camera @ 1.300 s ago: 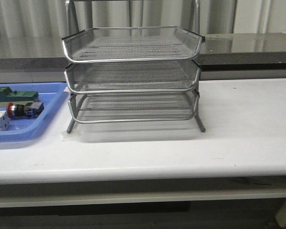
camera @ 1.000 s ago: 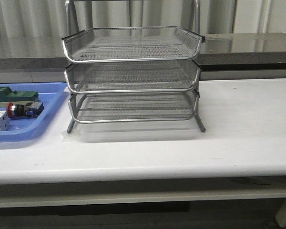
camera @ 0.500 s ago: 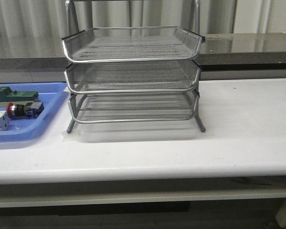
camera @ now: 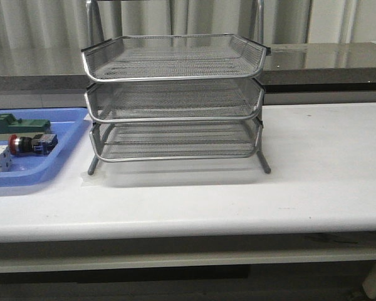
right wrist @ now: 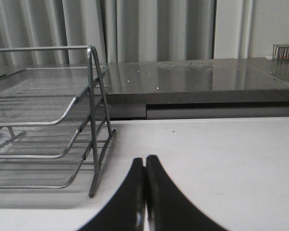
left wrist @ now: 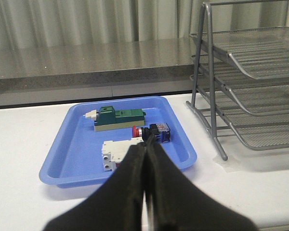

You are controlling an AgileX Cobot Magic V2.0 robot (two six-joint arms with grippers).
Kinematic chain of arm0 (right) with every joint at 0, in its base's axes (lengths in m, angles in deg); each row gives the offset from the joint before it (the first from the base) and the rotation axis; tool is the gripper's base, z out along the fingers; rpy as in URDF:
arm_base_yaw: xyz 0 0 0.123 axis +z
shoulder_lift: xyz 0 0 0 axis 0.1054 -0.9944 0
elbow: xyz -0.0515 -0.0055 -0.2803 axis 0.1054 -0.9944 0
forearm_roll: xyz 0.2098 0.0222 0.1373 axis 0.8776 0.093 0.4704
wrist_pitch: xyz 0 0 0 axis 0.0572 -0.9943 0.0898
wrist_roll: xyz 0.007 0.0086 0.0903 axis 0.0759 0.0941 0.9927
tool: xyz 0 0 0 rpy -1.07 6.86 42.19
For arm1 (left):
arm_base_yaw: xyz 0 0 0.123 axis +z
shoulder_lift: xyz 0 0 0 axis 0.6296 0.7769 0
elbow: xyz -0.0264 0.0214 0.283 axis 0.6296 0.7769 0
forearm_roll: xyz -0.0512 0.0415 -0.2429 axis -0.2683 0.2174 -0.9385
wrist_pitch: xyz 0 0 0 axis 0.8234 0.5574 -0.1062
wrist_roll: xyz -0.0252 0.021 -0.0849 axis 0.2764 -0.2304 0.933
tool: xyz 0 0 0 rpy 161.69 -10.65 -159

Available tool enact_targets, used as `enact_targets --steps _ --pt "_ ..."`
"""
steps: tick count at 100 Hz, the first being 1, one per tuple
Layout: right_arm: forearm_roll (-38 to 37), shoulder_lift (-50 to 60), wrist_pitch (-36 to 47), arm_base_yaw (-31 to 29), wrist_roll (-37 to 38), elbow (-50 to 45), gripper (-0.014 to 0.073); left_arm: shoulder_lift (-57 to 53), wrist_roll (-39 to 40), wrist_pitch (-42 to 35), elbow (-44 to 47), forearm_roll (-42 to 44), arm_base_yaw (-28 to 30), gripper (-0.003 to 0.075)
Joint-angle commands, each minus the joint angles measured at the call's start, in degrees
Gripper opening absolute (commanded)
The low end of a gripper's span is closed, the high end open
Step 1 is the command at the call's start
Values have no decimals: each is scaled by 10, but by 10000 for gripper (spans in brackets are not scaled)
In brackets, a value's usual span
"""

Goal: Place button on rack with both arms

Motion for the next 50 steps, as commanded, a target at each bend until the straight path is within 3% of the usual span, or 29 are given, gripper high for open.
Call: enact_targets --steps 1,24,50 --pt "5 -36 -20 -5 1 67 -60 -18 4 -44 32 -2 0 -21" --pt "21 -206 -162 -5 1 204 -60 -18 4 -44 32 -2 0 -21" --pt "122 -393 -205 -5 1 303 -60 -18 4 -44 32 -2 0 -21"
